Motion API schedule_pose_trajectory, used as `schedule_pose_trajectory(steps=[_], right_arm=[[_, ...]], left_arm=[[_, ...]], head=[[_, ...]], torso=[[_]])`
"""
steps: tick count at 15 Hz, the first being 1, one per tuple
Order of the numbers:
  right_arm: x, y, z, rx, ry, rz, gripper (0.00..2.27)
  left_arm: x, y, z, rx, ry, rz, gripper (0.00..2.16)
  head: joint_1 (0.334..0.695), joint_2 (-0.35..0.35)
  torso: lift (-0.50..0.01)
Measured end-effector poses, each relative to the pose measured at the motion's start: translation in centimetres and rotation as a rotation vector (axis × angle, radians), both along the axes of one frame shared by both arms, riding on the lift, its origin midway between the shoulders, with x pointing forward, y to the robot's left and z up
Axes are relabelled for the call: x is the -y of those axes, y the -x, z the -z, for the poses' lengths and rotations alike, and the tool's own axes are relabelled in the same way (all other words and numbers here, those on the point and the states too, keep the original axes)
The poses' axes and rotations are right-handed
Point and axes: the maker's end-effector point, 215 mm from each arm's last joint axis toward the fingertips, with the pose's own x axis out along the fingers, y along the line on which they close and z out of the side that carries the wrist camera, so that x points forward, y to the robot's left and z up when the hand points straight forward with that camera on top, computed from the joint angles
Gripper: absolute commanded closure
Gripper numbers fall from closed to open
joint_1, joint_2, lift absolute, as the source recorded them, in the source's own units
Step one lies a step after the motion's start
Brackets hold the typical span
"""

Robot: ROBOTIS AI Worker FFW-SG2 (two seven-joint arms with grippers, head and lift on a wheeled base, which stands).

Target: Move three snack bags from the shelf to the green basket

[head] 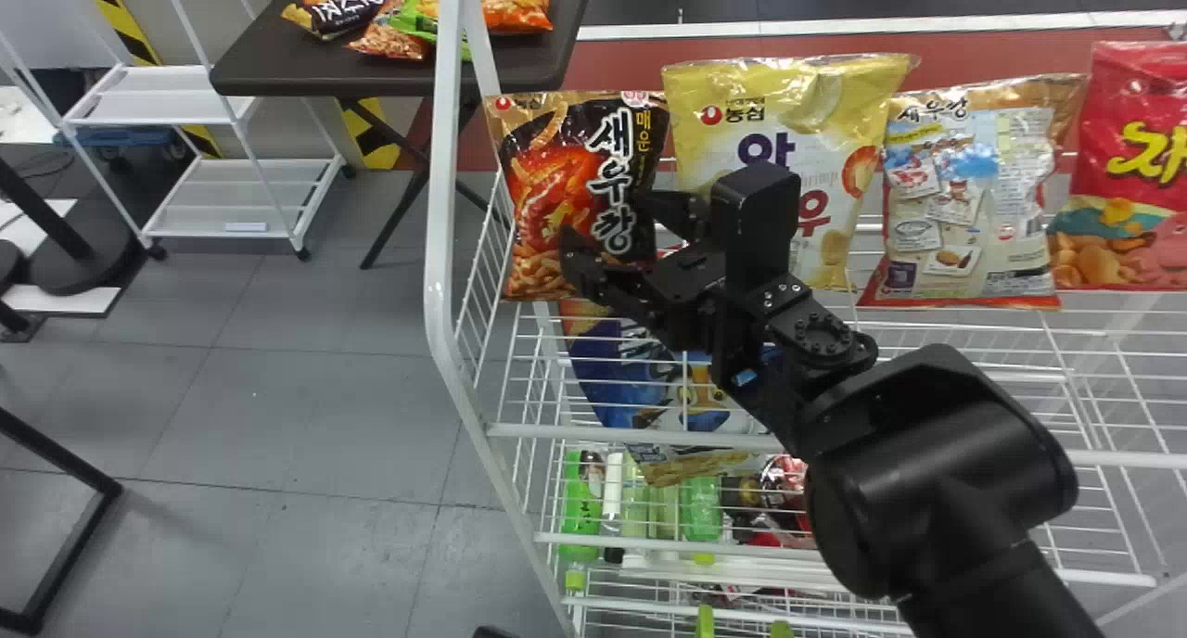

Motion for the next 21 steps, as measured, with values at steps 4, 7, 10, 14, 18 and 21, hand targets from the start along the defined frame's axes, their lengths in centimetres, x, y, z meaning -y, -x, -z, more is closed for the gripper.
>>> schedule_pose_trajectory(steps=[4, 7, 10, 14, 18, 21], right_arm=[[-0.7, -0.1, 0.7, -0.058, 0.034, -0.065, 2.17], [-0.9, 0.6, 1.0, -0.066, 0.033, -0.083, 2.19], [-1.5, 2.8, -0.5, -0.043, 0.022, -0.115, 2.20], [0.0, 6.7, -2.4, -0.016, 0.078, -0.121, 2.20], [6.2, 12.6, -2.4, -0.079, 0.157, -0.052, 2.20], [12.4, 17.2, -4.6, -0.062, 0.161, 0.016, 2.20]], left_arm=[[0.0, 0.0, 0.0, 0.004, 0.000, 0.000, 1.52], [0.0, -0.1, 0.0, 0.006, 0.000, 0.001, 1.52], [0.0, -0.1, 0.1, 0.010, 0.000, -0.002, 1.52], [0.1, -0.3, 0.1, 0.026, 0.004, -0.008, 1.52], [0.2, -0.4, 0.0, 0.034, 0.008, -0.009, 1.52], [0.2, -0.6, 0.1, 0.042, 0.008, -0.012, 1.52]], head=[[0.695, 0.179], [0.695, 0.183], [0.695, 0.205], [0.695, 0.190], [0.695, 0.065], [0.695, -0.082]], torso=[[-0.048], [-0.048], [-0.048], [-0.048], [-0.048], [-0.048]])
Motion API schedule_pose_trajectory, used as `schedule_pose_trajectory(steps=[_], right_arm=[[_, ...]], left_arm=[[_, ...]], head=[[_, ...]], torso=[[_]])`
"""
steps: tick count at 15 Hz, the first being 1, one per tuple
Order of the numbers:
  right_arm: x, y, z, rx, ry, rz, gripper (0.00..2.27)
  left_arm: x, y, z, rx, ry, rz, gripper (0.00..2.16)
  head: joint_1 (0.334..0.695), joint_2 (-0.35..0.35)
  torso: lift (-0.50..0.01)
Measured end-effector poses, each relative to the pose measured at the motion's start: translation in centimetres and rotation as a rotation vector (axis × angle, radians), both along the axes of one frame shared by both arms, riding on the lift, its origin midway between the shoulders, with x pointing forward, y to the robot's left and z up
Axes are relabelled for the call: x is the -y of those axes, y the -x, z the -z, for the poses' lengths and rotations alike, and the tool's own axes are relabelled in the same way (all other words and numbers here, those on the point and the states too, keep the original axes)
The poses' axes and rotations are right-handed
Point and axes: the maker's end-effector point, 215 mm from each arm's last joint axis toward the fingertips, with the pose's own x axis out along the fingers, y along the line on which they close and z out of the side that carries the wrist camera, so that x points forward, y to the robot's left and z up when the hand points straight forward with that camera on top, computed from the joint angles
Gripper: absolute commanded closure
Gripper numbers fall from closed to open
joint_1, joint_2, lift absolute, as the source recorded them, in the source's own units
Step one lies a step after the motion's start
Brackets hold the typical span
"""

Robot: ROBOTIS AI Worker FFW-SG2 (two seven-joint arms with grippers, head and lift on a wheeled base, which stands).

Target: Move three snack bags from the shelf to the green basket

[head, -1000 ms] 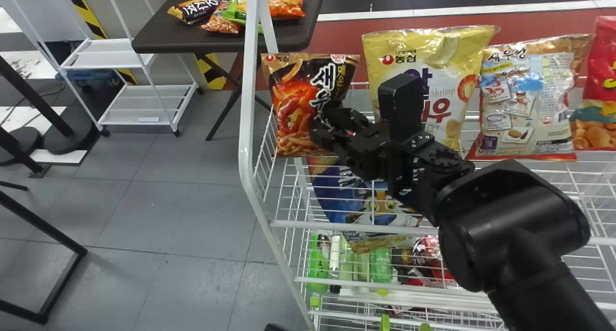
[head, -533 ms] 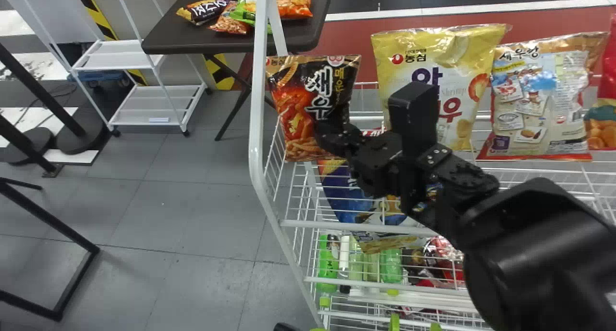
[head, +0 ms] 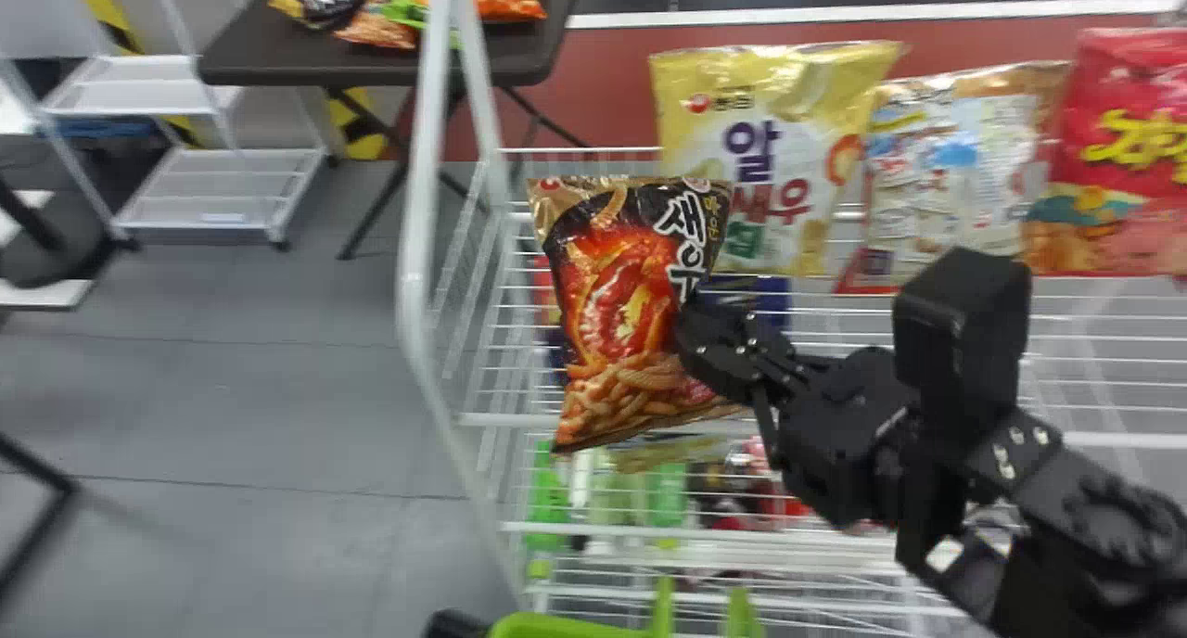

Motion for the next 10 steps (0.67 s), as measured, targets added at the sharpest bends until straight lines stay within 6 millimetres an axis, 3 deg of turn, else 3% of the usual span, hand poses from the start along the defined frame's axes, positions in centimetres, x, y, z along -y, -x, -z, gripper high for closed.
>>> schedule_pose_trajectory(steps=[1, 3, 6, 10], right_arm=[[1.4, 1.0, -0.6, 0.006, 0.003, 0.013, 2.19], [3.8, 2.9, -1.4, 0.000, 0.025, 0.031, 2.19], [7.6, 5.3, -0.5, -0.087, 0.076, 0.053, 2.20], [11.9, 9.5, 3.3, -0.287, 0.153, 0.072, 2.19]], left_arm=[[0.0, 0.0, 0.0, 0.000, 0.001, -0.002, 1.52], [0.2, -0.1, 0.0, 0.000, 0.008, -0.010, 1.52], [0.6, -0.7, 0.4, 0.025, 0.006, -0.038, 1.52], [0.4, -2.3, 0.9, 0.062, -0.001, -0.076, 1.52]], head=[[0.695, -0.158], [0.695, -0.235], [0.695, -0.341], [0.695, -0.350]], torso=[[-0.048], [-0.048], [-0.048], [-0.048]])
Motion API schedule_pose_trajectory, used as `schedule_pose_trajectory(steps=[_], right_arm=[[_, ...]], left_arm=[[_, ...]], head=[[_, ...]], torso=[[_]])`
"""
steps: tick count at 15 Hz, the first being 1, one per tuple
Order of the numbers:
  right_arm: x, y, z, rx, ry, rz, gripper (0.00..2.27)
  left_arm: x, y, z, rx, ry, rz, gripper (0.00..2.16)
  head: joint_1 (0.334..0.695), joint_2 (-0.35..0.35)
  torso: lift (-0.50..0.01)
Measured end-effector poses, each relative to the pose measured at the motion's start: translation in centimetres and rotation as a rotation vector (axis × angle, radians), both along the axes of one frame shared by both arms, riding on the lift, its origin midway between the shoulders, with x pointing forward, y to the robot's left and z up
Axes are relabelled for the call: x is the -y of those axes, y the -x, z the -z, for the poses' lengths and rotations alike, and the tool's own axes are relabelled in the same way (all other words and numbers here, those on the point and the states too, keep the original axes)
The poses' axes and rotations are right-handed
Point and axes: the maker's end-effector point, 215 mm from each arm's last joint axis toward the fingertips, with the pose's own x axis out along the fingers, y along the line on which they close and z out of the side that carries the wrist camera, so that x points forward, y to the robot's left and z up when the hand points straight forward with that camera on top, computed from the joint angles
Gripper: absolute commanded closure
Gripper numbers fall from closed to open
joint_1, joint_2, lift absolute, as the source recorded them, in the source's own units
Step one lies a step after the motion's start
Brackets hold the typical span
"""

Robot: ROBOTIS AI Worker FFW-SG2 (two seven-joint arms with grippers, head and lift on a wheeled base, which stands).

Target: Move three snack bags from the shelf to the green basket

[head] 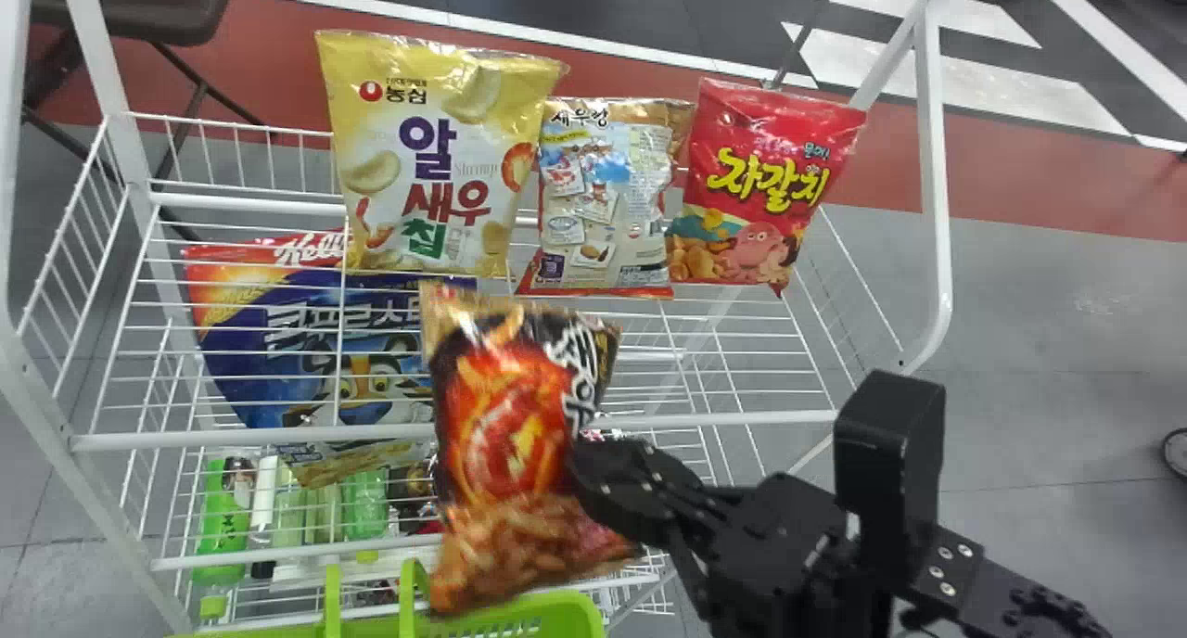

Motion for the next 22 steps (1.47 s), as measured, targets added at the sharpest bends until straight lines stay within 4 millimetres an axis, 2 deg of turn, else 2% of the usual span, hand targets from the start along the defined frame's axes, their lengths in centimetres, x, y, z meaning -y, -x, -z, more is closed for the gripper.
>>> schedule_pose_trajectory(steps=[2, 4, 5, 7, 10, 13, 14, 15, 16, 17, 18, 19, 20, 22], right_arm=[[1.4, 2.6, 2.0, -0.123, 0.016, 0.009, 2.20], [1.5, 6.0, 4.0, -0.279, -0.016, 0.009, 2.20], [1.0, 7.5, 4.6, -0.344, -0.049, 0.006, 2.20], [-1.4, 10.2, 5.0, -0.458, -0.165, -0.015, 2.19], [-3.7, 11.9, 7.1, -0.548, -0.220, -0.031, 2.19], [-4.4, 11.7, 10.6, -0.578, -0.177, -0.019, 2.17], [-4.8, 11.5, 11.6, -0.589, -0.171, -0.024, 2.04], [-5.3, 11.5, 12.5, -0.603, -0.171, -0.032, 1.62], [-6.0, 11.7, 13.3, -0.625, -0.176, -0.044, 0.77], [-6.5, 12.2, 13.9, -0.658, -0.183, -0.053, 0.08], [-6.9, 12.9, 14.0, -0.692, -0.193, -0.063, 0.00], [-7.2, 13.9, 14.0, -0.743, -0.204, -0.072, 0.00], [-7.1, 14.0, 13.5, -0.758, -0.203, -0.070, 0.02], [-5.6, 12.7, 12.4, -0.719, -0.184, -0.034, 0.05]], left_arm=[[0.0, -0.5, 0.1, 0.012, 0.002, -0.007, 1.52], [0.2, -1.2, 0.2, 0.028, 0.003, -0.018, 1.52], [0.3, -1.5, 0.3, 0.032, 0.002, -0.022, 1.52], [0.5, -1.8, 0.5, 0.039, 0.005, -0.025, 1.52], [0.9, -1.7, 0.4, 0.046, 0.016, -0.020, 1.52], [1.3, -1.3, 0.0, 0.047, 0.024, -0.009, 1.52], [1.4, -1.0, -0.1, 0.048, 0.026, -0.006, 1.52], [1.4, -0.9, -0.2, 0.048, 0.026, -0.004, 1.52], [1.5, -0.7, -0.3, 0.047, 0.027, -0.003, 1.52], [1.5, -0.6, -0.3, 0.047, 0.025, -0.002, 1.52], [1.4, -0.6, -0.2, 0.046, 0.023, -0.002, 1.52], [1.4, -0.6, -0.2, 0.046, 0.022, -0.003, 1.52], [1.4, -0.6, -0.2, 0.046, 0.021, -0.003, 1.52], [1.5, -0.5, -0.2, 0.046, 0.020, -0.003, 1.52]], head=[[0.695, -0.350], [0.695, -0.350], [0.695, -0.350], [0.695, -0.350], [0.695, -0.350], [0.695, -0.350], [0.695, -0.350], [0.695, -0.350], [0.695, -0.350], [0.695, -0.350], [0.695, -0.350], [0.695, -0.350], [0.695, -0.350], [0.695, -0.350]], torso=[[-0.048], [-0.048], [-0.048], [-0.048], [-0.048], [-0.048], [-0.048], [-0.048], [-0.048], [-0.048], [-0.048], [-0.048], [-0.048], [-0.048]])
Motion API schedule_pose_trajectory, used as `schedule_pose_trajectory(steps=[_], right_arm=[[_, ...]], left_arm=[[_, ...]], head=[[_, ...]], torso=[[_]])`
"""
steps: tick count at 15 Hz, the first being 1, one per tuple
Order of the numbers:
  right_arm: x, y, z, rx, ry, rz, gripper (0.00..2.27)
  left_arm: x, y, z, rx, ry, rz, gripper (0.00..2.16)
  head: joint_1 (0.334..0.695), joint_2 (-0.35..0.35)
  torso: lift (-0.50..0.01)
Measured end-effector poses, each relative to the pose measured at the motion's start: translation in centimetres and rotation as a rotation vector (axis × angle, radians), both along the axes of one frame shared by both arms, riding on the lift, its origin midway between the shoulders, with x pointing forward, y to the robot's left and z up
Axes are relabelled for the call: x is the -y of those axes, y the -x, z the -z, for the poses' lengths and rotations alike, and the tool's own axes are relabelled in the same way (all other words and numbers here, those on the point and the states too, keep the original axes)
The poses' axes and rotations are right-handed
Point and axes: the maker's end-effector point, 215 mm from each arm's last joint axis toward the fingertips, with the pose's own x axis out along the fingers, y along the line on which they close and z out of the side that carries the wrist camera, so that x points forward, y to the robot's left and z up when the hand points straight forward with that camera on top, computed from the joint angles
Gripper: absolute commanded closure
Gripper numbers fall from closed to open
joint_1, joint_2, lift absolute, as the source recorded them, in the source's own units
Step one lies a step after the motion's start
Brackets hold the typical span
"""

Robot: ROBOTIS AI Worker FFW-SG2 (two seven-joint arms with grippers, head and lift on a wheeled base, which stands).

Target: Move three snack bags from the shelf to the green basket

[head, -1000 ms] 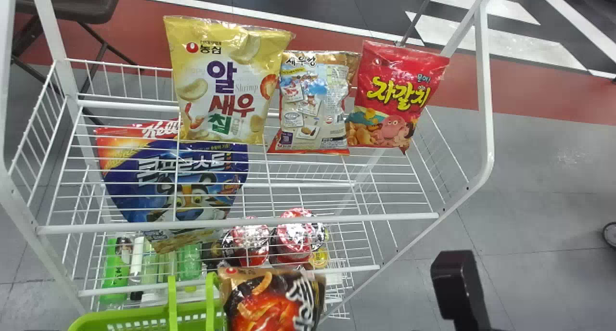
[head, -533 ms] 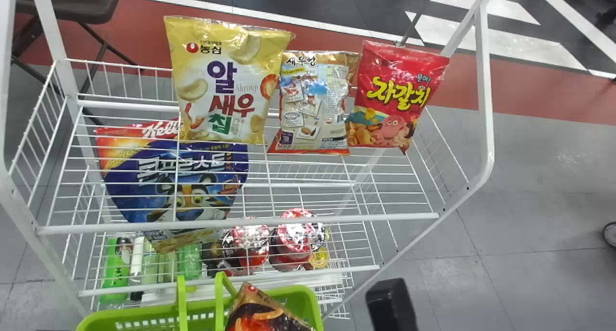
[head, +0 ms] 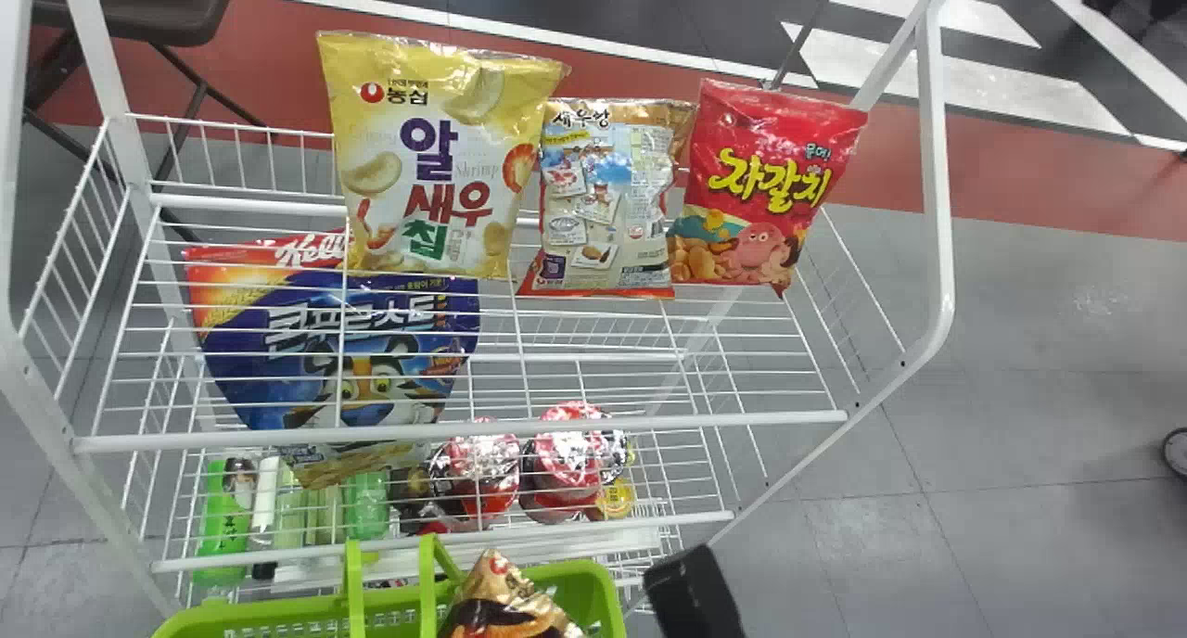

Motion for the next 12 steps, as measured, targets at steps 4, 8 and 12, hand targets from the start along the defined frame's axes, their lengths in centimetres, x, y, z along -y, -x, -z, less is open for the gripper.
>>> schedule_pose_trajectory(steps=[4, 8, 12], right_arm=[[3.3, -6.2, -3.5, 0.224, 0.044, 0.124, 0.07], [6.4, -16.3, -8.6, 0.676, 0.120, 0.248, 0.07], [8.5, -24.1, -13.1, 1.011, 0.102, 0.394, 0.07]], left_arm=[[0.3, 0.1, 0.2, 0.000, -0.008, 0.003, 1.52], [0.7, 0.4, 0.3, 0.004, -0.010, 0.014, 1.52], [0.9, 0.7, 0.5, 0.004, -0.018, 0.023, 1.52]], head=[[0.695, -0.350], [0.695, -0.350], [0.695, -0.350]], torso=[[-0.048], [-0.048], [-0.048]])
